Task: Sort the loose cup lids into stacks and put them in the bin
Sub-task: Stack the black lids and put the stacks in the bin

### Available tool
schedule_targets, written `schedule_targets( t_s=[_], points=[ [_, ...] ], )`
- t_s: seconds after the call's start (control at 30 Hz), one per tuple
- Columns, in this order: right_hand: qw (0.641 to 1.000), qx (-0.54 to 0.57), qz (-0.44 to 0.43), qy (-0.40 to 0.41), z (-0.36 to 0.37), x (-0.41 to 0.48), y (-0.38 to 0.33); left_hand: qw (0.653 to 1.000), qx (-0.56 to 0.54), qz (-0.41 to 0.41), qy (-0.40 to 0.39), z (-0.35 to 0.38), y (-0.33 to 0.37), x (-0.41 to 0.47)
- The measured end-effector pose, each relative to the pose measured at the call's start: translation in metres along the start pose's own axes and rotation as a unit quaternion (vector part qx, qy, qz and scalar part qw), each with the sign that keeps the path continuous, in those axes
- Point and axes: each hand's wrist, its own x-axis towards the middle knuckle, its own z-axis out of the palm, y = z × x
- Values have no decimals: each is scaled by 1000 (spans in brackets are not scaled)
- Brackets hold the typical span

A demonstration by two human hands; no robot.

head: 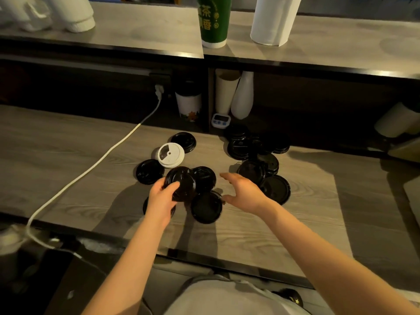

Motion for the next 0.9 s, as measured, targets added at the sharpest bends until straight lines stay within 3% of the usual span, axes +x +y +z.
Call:
schedule_targets(
  t_s=[0.2,0.5,0.67,0.77,0.9],
  points=[
    [997,-23,63,-46,10,44,-6,997,-3,52,50,-12,19,18],
    [980,-146,50,-123,26,93,-28,993,44,67,83,-2,25,42],
    [974,-201,46,-95,34,103,-36,994,35,54,92,4,26,52],
    [987,-143,31,-59,27,106,-23,995,38,45,82,7,25,56],
    [996,54,56,39,14,101,-9,996,42,31,69,14,23,57]
  ],
)
